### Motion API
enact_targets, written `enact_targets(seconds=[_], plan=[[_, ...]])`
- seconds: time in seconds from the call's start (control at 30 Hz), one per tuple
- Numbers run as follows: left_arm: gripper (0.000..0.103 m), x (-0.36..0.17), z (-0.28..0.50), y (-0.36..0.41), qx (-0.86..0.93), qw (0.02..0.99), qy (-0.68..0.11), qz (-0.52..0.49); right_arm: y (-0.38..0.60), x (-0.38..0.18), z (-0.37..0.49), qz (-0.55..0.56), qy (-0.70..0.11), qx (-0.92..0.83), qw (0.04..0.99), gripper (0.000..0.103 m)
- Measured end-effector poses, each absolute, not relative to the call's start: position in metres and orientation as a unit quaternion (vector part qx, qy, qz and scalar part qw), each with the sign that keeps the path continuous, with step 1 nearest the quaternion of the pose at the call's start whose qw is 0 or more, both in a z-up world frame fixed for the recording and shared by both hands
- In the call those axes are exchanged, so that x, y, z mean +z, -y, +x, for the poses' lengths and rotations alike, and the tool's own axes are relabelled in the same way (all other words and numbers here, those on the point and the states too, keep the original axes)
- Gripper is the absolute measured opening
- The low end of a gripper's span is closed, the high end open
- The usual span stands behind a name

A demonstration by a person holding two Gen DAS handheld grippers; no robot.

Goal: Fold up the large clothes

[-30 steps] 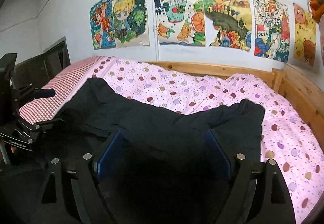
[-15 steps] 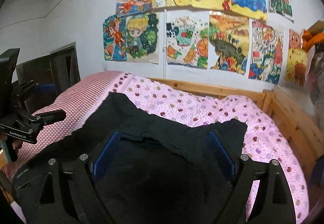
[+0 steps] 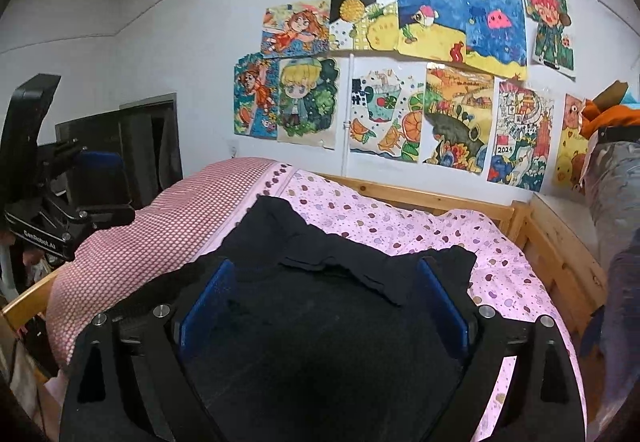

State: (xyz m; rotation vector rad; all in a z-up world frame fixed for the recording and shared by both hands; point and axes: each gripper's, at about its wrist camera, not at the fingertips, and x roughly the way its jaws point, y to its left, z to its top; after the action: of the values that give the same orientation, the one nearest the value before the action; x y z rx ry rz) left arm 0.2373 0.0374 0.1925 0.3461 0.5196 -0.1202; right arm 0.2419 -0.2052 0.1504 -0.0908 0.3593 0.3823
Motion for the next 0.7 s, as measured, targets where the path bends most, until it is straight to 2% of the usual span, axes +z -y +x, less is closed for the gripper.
enact_targets(seconds=[0.3, 0.7], plan=[[0.101, 0.191, 0.167, -0.033, -0.07, 0.953, -0.237, 0.177, 0.186, 0.153, 0.182, -0.07, -0.179, 0.182, 0.964, 0.089], [0.101, 0.148, 0.106, -0.03, -0.092, 0.954, -0.237, 0.159, 0.176, 0.138, 0.128, -0.092, -0.187, 0.177, 0.962, 0.089]])
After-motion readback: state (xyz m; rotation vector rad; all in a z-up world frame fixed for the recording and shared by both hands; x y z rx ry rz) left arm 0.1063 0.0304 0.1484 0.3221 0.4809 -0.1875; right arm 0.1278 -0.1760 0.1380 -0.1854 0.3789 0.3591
